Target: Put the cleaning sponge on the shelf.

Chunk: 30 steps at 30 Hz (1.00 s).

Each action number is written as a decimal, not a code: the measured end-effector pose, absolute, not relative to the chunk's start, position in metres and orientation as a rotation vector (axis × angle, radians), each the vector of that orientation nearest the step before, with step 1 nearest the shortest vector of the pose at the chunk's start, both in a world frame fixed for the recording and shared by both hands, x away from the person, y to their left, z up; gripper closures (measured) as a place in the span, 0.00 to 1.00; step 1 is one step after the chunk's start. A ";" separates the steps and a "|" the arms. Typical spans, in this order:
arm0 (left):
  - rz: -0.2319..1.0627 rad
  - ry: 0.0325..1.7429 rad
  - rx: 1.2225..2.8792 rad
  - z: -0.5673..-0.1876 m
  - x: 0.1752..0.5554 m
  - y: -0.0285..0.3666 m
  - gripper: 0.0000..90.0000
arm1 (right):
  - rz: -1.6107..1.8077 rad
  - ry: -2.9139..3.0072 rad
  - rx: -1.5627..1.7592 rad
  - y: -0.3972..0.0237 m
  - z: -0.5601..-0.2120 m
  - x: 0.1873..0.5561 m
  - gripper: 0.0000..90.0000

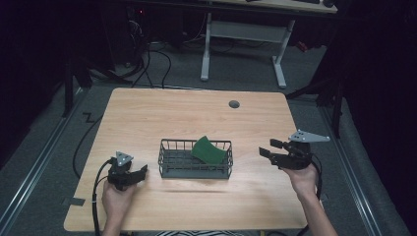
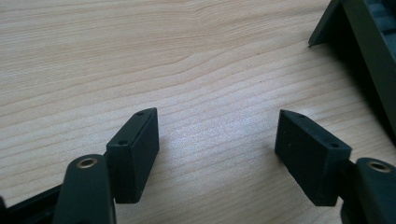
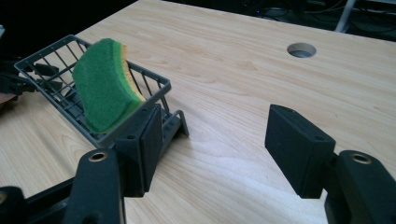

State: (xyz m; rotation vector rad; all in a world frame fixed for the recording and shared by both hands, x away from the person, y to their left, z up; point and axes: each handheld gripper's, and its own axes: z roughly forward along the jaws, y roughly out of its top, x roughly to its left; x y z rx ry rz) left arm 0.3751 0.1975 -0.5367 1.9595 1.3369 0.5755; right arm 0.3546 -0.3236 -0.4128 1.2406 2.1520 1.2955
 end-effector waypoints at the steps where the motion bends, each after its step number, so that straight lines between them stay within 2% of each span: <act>1: 0.576 1.337 1.960 -0.537 0.375 0.197 0.34 | 1.297 2.143 1.255 -0.327 -0.415 0.353 0.41; 10: 0.581 1.336 1.963 -0.537 0.375 0.197 0.35 | 1.320 2.076 1.345 -0.348 -0.433 0.340 0.42; 19: 0.581 1.336 1.963 -0.537 0.375 0.197 0.34 | 1.301 2.053 1.434 -0.355 -0.467 0.329 0.42; 30: 0.581 1.336 1.963 -0.537 0.375 0.197 0.34 | 1.229 2.029 1.463 -0.352 -0.489 0.332 0.41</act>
